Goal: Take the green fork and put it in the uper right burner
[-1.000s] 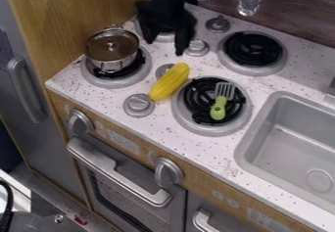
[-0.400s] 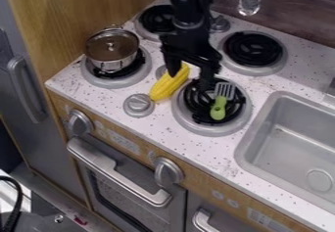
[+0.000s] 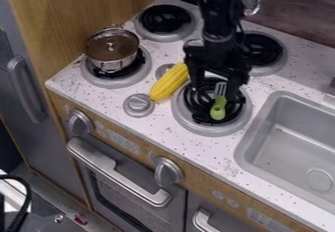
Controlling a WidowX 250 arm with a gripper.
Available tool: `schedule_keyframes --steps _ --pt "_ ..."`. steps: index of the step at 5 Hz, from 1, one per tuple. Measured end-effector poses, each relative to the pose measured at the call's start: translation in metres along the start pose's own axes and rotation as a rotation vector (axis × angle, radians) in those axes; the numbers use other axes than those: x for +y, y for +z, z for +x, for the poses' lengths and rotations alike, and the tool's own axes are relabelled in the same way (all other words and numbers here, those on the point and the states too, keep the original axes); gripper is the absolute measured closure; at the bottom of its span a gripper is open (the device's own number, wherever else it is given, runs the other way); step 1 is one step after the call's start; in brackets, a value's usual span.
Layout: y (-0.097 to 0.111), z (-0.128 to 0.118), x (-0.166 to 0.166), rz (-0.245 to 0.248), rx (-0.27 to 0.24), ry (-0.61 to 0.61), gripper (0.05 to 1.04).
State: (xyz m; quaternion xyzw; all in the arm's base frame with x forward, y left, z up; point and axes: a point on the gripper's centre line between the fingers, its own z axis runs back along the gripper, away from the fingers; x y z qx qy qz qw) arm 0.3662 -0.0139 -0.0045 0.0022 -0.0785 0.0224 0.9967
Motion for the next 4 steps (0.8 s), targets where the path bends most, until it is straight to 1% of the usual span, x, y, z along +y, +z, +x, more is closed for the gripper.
schedule_keyframes --steps 1,2,3,4 --pt "-0.018 -0.001 -0.007 0.031 0.039 0.026 0.084" --pt "-0.030 -0.006 -0.007 0.049 0.062 0.019 0.123" --pt "-0.032 -0.009 -0.006 0.052 0.052 0.008 0.397" --pt "-0.032 -0.008 -0.005 0.066 0.046 -0.016 0.677"
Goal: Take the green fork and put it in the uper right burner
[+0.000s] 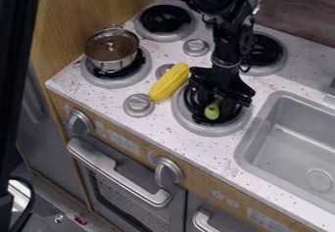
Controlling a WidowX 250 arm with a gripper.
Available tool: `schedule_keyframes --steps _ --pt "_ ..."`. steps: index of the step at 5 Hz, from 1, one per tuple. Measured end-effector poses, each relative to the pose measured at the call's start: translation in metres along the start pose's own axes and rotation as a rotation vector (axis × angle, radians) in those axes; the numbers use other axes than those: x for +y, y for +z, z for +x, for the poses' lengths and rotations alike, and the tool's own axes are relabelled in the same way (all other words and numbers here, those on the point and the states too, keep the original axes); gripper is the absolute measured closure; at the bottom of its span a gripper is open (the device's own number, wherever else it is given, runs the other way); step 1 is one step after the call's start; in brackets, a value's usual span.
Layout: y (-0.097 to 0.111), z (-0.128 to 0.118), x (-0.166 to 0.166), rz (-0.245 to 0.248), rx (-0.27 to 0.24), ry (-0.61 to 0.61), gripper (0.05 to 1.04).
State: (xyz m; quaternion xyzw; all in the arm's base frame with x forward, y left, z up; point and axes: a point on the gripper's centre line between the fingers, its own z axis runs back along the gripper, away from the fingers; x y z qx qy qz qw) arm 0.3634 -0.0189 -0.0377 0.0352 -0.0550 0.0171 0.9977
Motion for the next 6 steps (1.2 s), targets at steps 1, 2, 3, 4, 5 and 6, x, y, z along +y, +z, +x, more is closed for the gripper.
schedule_keyframes --steps 1,2,3,4,5,6 --pt "0.001 0.003 0.001 0.010 -0.010 -0.017 0.739" --pt "0.019 0.036 -0.003 -0.011 -0.097 -0.052 0.739" --pt "0.023 0.072 -0.009 -0.018 -0.140 -0.069 0.739" --pt "0.022 0.109 -0.022 -0.033 -0.192 -0.107 0.739" --pt "0.007 0.133 -0.034 -0.040 -0.206 -0.137 0.739" --pt "0.001 0.151 -0.035 -0.028 -0.215 -0.138 0.739"
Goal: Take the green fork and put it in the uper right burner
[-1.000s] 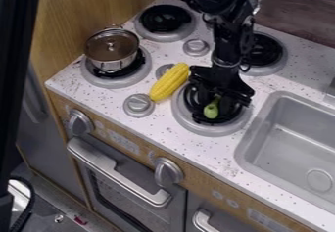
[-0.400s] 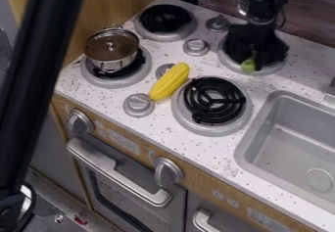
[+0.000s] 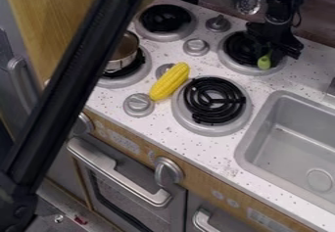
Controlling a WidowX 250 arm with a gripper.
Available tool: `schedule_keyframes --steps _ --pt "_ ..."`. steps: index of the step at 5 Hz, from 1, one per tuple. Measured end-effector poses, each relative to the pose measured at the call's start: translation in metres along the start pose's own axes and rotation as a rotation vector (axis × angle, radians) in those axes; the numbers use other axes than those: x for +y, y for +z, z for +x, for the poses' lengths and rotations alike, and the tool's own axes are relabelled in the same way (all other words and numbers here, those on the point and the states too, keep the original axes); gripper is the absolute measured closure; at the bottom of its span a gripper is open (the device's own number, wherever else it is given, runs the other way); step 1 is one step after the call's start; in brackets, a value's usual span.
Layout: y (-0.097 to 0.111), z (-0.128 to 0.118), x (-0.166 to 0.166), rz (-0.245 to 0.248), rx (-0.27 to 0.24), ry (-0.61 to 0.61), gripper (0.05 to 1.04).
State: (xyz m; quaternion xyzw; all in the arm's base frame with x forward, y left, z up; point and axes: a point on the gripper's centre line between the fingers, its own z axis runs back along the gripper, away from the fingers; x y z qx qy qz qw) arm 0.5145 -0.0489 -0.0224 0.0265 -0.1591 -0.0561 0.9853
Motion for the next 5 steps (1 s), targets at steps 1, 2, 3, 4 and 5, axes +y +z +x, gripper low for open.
schedule_keyframes --steps 1,2,3,4,5 --pt "-0.003 0.010 0.009 0.010 -0.008 0.018 0.739" --pt "-0.003 0.012 0.019 0.021 -0.010 0.039 0.739" --pt "-0.004 0.010 0.043 0.038 -0.001 0.084 0.693" --pt "-0.005 0.005 0.055 0.036 0.018 0.119 0.385" --pt "-0.010 -0.003 0.054 0.030 0.041 0.123 0.115"
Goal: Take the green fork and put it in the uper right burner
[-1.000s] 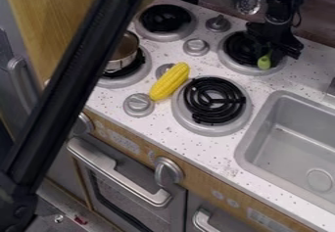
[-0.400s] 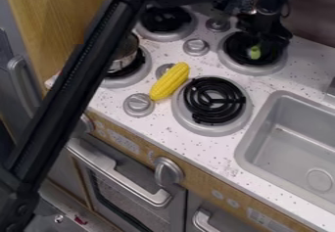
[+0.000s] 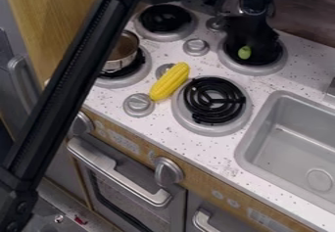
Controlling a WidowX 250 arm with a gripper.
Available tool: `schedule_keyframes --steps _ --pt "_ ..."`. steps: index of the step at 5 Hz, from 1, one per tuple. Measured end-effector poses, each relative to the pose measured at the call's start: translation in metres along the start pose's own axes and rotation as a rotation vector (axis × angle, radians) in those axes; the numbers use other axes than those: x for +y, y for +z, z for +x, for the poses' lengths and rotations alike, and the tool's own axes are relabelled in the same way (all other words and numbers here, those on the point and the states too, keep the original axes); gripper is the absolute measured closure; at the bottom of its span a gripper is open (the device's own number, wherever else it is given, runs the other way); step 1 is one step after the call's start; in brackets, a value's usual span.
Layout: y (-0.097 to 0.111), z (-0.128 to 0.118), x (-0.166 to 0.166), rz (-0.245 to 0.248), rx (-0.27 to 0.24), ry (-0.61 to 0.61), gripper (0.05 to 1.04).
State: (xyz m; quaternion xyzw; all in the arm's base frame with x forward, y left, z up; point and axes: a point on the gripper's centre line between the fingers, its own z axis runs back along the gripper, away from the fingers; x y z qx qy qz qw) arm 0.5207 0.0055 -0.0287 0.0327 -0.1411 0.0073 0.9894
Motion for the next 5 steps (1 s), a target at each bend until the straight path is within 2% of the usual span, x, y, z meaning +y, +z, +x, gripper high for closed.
schedule_keyframes --steps 1,2,3,4,5 --pt "0.014 -0.010 0.000 -0.028 0.027 0.013 0.083" --pt "0.055 -0.025 0.010 -0.021 0.034 -0.003 0.083" --pt "0.078 -0.054 0.025 -0.022 0.081 -0.034 0.083" --pt "0.087 -0.086 0.043 0.003 0.126 -0.045 0.083" --pt "0.096 -0.103 0.047 0.010 0.134 -0.041 0.083"
